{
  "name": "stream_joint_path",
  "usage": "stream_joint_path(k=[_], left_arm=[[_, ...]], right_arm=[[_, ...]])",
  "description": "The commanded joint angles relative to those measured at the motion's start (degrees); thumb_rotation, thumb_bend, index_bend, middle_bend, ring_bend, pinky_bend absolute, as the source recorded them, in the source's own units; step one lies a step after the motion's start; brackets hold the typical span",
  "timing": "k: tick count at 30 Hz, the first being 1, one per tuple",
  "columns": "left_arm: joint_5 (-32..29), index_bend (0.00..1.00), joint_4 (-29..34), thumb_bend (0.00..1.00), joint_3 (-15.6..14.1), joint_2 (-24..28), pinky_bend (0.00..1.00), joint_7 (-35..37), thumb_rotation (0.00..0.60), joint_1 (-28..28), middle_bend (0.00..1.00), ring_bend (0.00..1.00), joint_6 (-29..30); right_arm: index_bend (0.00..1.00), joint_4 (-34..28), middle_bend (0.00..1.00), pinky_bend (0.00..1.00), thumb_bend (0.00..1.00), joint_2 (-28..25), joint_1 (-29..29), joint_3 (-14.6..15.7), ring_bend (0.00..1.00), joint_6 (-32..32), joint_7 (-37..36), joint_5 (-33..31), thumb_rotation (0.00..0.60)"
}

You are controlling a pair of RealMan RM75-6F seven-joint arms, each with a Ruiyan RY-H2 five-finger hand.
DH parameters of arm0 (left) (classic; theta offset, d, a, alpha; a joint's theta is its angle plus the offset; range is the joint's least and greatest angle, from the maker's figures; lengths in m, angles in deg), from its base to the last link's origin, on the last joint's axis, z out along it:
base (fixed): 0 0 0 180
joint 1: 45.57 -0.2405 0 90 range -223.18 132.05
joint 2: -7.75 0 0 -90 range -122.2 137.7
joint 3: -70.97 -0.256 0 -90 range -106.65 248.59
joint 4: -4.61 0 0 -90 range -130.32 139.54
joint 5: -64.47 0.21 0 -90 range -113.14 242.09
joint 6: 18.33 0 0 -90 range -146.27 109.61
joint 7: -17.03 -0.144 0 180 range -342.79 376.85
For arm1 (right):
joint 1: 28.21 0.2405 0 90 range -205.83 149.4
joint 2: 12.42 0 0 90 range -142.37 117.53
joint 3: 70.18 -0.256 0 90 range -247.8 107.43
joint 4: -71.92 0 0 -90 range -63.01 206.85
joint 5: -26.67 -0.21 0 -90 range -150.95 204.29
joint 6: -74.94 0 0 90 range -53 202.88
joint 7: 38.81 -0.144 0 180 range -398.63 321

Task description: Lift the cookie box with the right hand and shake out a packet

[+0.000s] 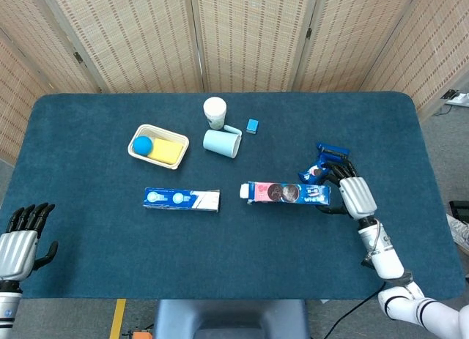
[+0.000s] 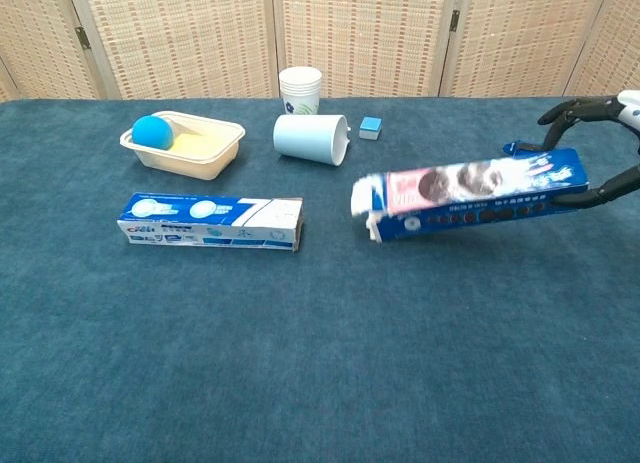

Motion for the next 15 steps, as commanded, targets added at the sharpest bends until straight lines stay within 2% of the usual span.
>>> stream_joint_path(k=[1, 4, 6, 8, 10, 12, 15], left_arm=[[0.07, 0.1, 0.01, 0.44, 0.01, 0.07, 0.1, 0.16, 0.6, -0.02, 0.11, 0.09, 0.03], [0.0, 0.1, 0.0, 0.44, 0.0, 0.22, 0.11, 0.39, 0.6, -0.03, 0.11, 0.09, -0.11], [0.07, 0.1, 0.24, 0.44, 0.04, 0.5, 0.12, 0.88, 0.6, -0.14, 0.11, 0.1, 0.03], [0.51, 0.1, 0.32, 0.44, 0.02, 0.7, 0.11, 1.36, 0.6, -0.4, 0.11, 0.1, 0.69], [1.02, 0.11, 0.4, 0.44, -0.1, 0.86, 0.1, 1.7, 0.6, -0.69, 0.11, 0.1, 1.28], [1.45, 0.11, 0.42, 0.44, -0.24, 0.94, 0.1, 1.94, 0.6, -0.84, 0.11, 0.1, 1.59], [1.79, 0.11, 0.42, 0.44, -0.48, 1.14, 0.1, 2.16, 0.6, -0.88, 0.11, 0.1, 1.45]], right_arm=[[0.04, -1.23, 0.02, 0.0, 0.13, -2.01, 0.43, 0.56, 0.05, 1.77, 0.99, -0.06, 0.6], [0.0, -4.44, 0.0, 0.0, 0.13, -5.36, -0.12, 0.83, 0.03, 1.37, 3.37, 0.22, 0.6], [0.0, -8.36, 0.0, 0.0, 0.13, -8.99, -1.23, 1.55, 0.03, 0.6, 5.04, 0.61, 0.6], [0.0, -13.97, 0.0, 0.0, 0.13, -14.01, -2.88, 2.57, 0.03, 0.93, 9.79, -0.39, 0.6], [0.0, -21.04, 0.0, 0.0, 0.13, -19.22, -5.41, 3.13, 0.02, 0.75, 18.09, -3.87, 0.6], [0.0, -28.3, 0.0, 0.0, 0.13, -22.9, -8.67, 3.34, 0.0, -2.1, 28.61, -8.42, 0.6], [0.0, -33.83, 0.0, 0.0, 0.13, -23.84, -12.85, 4.36, 0.0, -8.02, 39.87, -11.75, 0.6]])
